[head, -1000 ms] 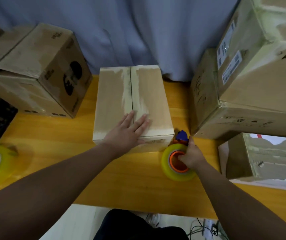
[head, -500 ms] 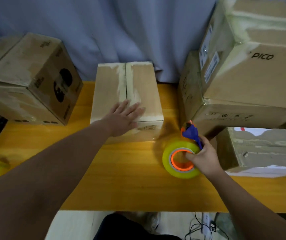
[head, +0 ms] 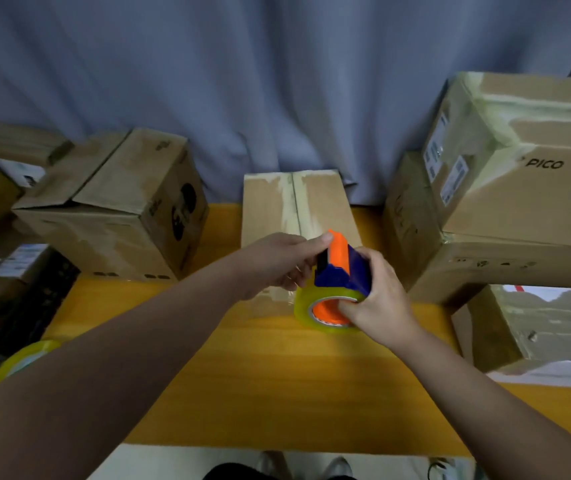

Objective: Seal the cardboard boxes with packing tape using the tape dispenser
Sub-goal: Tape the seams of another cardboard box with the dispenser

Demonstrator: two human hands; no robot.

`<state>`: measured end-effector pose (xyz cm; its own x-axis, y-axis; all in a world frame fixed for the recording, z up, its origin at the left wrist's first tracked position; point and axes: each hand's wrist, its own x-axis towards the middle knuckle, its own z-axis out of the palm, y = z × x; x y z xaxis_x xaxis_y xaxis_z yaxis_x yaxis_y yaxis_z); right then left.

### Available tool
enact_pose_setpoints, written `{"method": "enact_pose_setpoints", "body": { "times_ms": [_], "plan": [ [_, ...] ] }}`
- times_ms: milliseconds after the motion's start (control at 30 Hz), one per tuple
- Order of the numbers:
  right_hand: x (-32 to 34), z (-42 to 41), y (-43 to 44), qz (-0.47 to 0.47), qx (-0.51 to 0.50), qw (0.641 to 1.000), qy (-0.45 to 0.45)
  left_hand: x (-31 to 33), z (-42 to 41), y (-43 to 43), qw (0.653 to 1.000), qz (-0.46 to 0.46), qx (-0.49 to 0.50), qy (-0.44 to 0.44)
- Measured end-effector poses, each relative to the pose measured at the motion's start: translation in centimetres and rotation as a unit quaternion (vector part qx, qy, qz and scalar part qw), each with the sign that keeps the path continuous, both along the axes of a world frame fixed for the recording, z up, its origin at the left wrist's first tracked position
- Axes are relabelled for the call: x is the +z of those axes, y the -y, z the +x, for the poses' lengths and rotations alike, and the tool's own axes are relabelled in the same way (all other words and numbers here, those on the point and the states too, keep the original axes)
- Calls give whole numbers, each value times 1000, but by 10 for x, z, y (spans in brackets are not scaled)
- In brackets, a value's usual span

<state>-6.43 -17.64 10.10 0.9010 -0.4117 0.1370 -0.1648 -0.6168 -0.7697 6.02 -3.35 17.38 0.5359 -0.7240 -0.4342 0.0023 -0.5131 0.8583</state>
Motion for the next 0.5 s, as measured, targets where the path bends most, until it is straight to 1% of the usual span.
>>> {"method": "enact_pose_setpoints", "body": {
  "times_ms": [133, 200, 267, 367, 433, 500],
  "plan": [
    [-4, 16, -20, 1, 25, 1000, 3, -7, 14, -31, 997, -46, 4, -66],
    [-5, 19, -28, 15, 35, 999, 0, -10, 20, -42, 995, -55, 13, -79],
    [-6, 22, -31, 17, 54, 998, -16, -10, 25, -48, 998, -36, 24, -53],
    [-8, 26, -31, -21, 103, 993, -62, -9, 30, -50, 998, 35, 39, 21],
    [-8, 26, -32, -1, 142, 988, -68, -8, 35, -50, 995, 67, 29, 69],
    [-9, 24, -34, 12, 167, 983, -69, -7, 41, -52, 992, 79, 13, 100]
  ]
}}
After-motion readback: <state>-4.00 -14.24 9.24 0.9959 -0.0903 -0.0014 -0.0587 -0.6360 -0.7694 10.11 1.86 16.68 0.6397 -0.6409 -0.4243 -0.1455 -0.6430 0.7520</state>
